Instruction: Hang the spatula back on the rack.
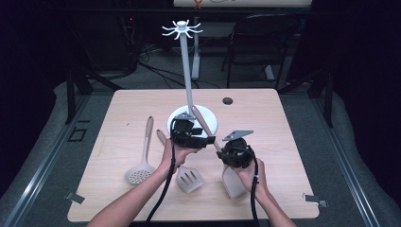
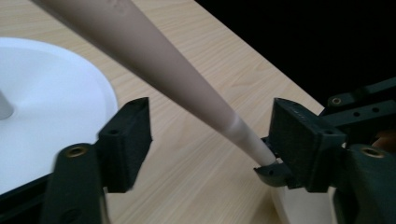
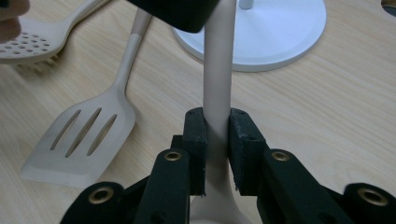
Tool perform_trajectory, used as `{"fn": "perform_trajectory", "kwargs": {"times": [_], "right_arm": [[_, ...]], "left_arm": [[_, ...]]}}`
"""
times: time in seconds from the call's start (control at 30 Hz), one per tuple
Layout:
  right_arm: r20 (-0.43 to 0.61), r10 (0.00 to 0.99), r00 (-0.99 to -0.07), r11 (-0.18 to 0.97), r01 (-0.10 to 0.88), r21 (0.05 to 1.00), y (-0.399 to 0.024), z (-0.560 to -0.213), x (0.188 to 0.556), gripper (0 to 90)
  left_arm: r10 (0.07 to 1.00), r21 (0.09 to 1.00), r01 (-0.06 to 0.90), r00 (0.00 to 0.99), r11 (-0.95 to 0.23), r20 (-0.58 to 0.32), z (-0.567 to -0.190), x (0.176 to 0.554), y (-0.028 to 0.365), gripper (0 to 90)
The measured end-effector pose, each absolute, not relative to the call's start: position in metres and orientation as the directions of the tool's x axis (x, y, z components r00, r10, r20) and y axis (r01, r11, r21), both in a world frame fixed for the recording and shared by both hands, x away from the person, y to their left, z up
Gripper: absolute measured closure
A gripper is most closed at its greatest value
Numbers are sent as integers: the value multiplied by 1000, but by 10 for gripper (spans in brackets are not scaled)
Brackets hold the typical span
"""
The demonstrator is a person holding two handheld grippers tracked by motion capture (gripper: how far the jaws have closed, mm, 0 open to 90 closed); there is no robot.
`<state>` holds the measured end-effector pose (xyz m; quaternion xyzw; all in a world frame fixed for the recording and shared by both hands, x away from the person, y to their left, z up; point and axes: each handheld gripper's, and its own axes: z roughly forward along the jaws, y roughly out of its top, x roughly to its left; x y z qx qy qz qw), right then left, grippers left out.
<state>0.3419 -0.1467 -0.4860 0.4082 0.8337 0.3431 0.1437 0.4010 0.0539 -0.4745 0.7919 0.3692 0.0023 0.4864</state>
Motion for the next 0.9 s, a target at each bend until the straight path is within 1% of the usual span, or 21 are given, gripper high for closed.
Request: {"fn": "perform_trajectory", "kwargs": {"times": [0.03,0.07,0.1,0.23,0.6,0.73,0.8,0.9], "right_arm": [[38,779,-626,432,580,690,-147,-486,342,786],[35,780,-624,432,578,692,-146,-485,341,786],[33,782,-623,430,576,695,-146,-485,341,786],[27,784,-620,420,562,713,-148,-483,340,786],[0,787,-617,403,515,757,-155,-475,338,783],[3,785,-620,389,496,777,-158,-473,336,778],[1,784,-620,381,483,788,-159,-472,335,775],[12,780,-626,366,471,803,-162,-470,334,723]], "left_arm": [[580,775,579,732,-253,-357,-475,402,52,347],[583,775,580,730,-251,-357,-474,402,51,420],[581,779,581,727,-238,-365,-474,402,49,473],[560,788,582,728,-201,-395,-474,403,48,573],[489,832,536,770,-144,-411,-460,394,39,725],[473,845,515,785,-144,-399,-453,388,34,760],[481,852,500,792,-154,-377,-449,385,33,768],[490,861,483,796,-162,-355,-444,384,33,769]]}}
